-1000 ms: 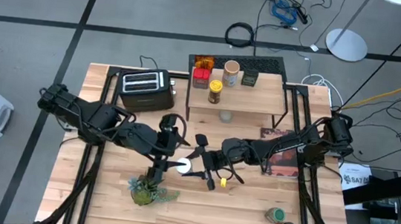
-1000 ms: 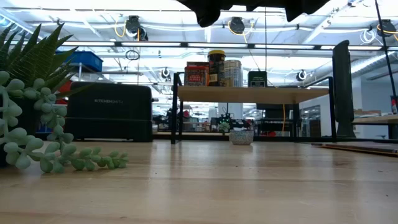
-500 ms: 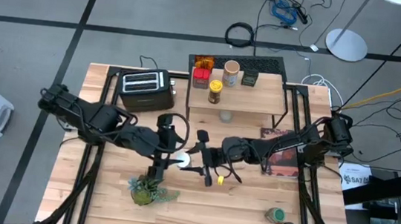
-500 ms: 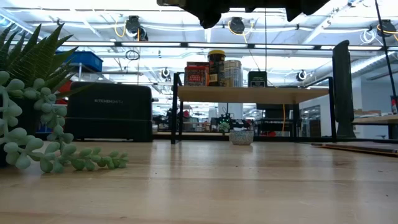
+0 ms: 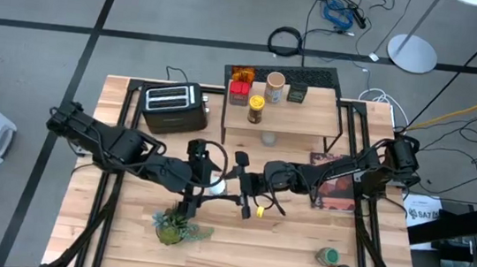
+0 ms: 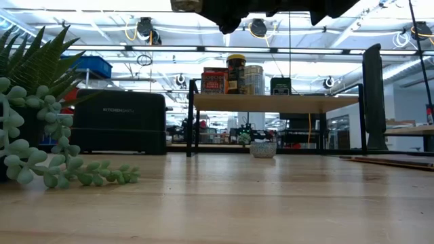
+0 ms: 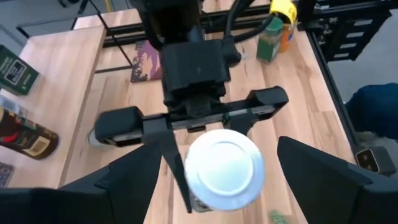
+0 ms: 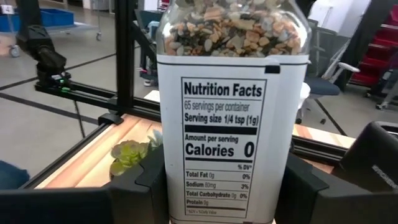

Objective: Shelf spices
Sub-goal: Put the white seasoning bottle on the shelf

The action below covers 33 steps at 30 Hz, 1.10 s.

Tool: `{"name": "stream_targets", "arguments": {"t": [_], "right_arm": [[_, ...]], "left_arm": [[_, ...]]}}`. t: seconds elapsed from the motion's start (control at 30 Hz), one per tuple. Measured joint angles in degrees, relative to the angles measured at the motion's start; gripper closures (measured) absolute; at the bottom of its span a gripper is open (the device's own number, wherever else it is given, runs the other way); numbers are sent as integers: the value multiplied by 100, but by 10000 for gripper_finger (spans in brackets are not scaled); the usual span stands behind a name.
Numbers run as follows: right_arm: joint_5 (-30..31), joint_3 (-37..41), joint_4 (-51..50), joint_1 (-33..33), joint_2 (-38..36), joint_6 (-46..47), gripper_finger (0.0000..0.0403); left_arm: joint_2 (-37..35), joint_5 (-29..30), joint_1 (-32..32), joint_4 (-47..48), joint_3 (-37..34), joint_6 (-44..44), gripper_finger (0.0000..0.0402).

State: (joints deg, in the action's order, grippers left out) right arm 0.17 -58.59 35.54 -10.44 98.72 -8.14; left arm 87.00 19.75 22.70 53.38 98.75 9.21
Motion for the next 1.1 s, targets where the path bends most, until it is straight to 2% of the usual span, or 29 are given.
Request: {"name": "stream_targets", "arguments": {"t": [0.2,0.67,1.1], "right_arm": [[22,0,66,0,0,-2,218],[-2,0,68,0,-2,-2,218],[43,-2,27,4,-2,-2,217]], "left_arm": [[198,-50,-13,90,-30,95,70],[306,244,-25,116,-30,52,75],[306,260,-20,171,-30,-183,186]]}}
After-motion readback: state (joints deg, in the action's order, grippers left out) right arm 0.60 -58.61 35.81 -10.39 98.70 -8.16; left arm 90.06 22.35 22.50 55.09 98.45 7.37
